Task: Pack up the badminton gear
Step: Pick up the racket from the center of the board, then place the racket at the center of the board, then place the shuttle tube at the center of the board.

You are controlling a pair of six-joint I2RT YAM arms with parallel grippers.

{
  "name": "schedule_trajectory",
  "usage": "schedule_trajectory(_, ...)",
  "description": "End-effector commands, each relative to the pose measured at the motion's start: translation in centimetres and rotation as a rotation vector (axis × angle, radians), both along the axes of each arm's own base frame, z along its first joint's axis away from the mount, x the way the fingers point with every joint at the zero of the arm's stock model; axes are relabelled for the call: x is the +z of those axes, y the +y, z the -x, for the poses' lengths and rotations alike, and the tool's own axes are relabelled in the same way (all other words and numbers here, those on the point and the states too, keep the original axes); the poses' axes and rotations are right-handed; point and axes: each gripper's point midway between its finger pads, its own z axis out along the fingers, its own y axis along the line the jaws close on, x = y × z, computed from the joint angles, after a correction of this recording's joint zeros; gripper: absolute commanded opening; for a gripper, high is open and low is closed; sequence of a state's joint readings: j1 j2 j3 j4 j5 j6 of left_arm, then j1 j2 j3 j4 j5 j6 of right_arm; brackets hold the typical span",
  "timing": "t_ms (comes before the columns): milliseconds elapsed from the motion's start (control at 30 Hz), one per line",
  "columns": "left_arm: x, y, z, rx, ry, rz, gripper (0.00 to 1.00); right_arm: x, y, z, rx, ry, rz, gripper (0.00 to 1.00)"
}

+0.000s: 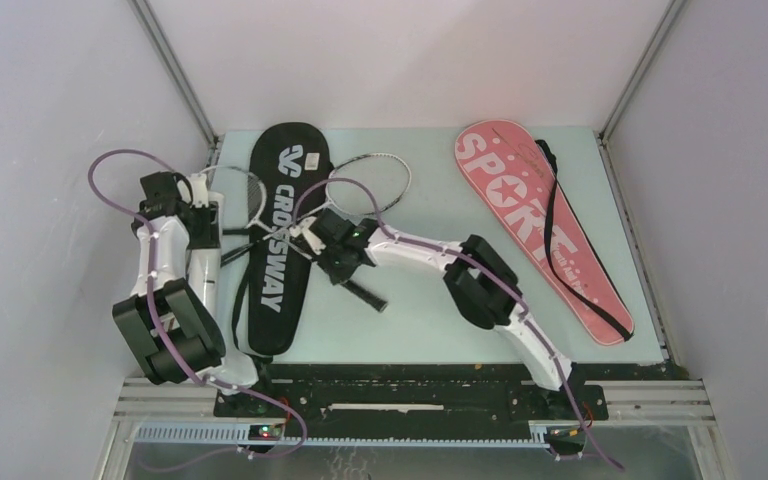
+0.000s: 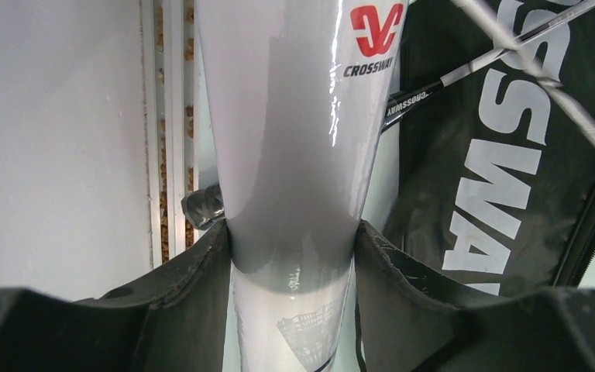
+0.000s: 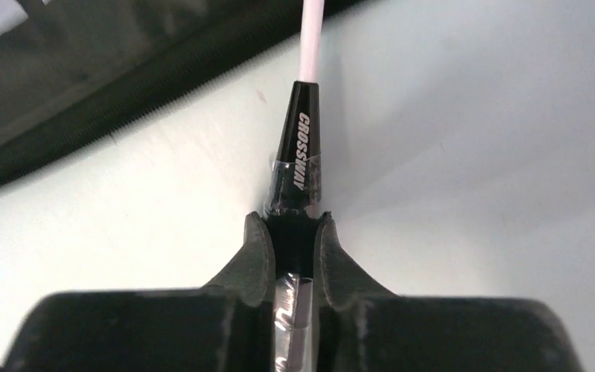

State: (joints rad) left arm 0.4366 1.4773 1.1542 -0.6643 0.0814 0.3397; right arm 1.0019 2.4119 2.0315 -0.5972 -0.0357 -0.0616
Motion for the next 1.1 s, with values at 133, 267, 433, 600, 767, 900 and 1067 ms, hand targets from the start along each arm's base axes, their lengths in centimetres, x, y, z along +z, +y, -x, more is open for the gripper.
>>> schedule_trajectory(133,5.8,1.4,-1.5,0.030,-0.163,-0.056,0.31,10.5,-9.1,-5.3,-0.142,-0.227,-0.091,0.00)
schedule_trajectory(267,5.8,1.3,-1.6,0.024,-0.161,-0.044,0.31,12.6,-14.7,-7.5,-0.233,-0.270,-0.069,0.00)
schedule_trajectory(433,5.1,1.3,-2.2,-0.024,-0.130,-0.034,0.31,12.5,-24.0,-8.9,-0.367,-0.254,0.001,0.00)
schedule_trajectory(600,4.2,2.3,-2.9,-0.066,-0.070,-0.067,0.33,9.7,-34.4,-8.1,-0.542,-0.169,0.080,0.00)
schedule_trajectory(767,2.4,3.7,-2.7,-0.072,0.022,-0.112,0.34,6.9,-41.3,-6.1,-0.668,-0.079,0.131,0.00)
schedule_trajectory(900,0.5,3.6,-2.3,-0.112,0.094,-0.101,0.37,4.8,-43.5,-4.8,-0.698,-0.040,0.174,0.00)
schedule_trajectory(1067,-1.6,2.8,-2.8,-0.145,0.148,-0.085,0.43,2.9,-44.4,-4.2,-0.718,0.003,0.206,0.04)
